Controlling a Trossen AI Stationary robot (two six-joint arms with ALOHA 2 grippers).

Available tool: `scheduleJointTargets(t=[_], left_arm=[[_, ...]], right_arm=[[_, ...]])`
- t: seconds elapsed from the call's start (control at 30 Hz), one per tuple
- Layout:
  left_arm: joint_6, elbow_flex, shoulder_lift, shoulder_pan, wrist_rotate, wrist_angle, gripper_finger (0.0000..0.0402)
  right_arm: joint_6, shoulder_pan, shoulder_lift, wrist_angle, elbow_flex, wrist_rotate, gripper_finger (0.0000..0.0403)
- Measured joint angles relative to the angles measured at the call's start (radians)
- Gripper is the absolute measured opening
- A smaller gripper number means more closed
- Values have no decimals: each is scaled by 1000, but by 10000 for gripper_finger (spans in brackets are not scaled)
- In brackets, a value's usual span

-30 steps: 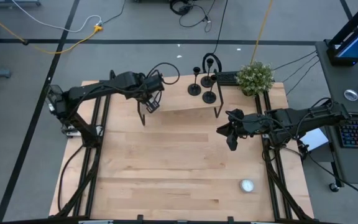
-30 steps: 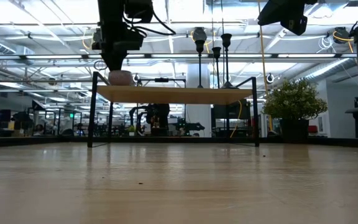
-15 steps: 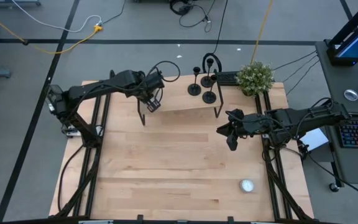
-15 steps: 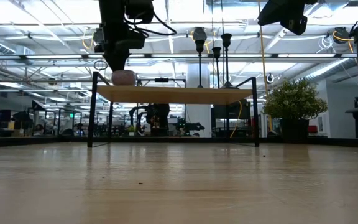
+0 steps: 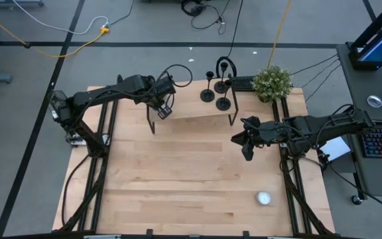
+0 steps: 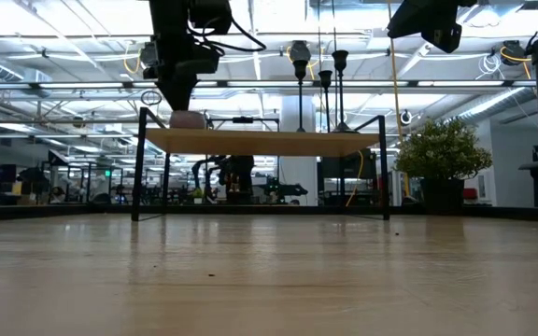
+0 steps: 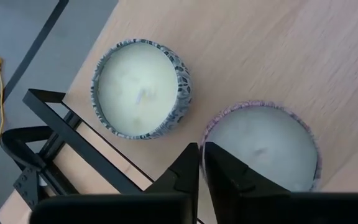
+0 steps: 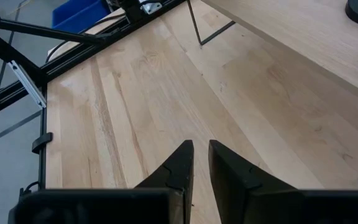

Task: Pick & Place candle stick holders
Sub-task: Put the purple patterned scented candle on the shelf aligned with the other blue patterned scented candle, then put the red patterned scented candle on the shelf

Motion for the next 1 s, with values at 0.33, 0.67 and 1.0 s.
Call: scheduleJointTargets(t=[0.33, 0.67, 1.0], left_arm=[[-3, 1, -2, 0, -25, -11, 84], [-62, 197, -10, -32, -21, -132, 117], [15, 152, -104, -211, 131, -27, 79]], right_arm=[[0, 1, 0, 0, 0, -3, 45], [0, 1, 0, -2, 0, -24, 45], [57, 21, -15, -197, 0, -494, 45]])
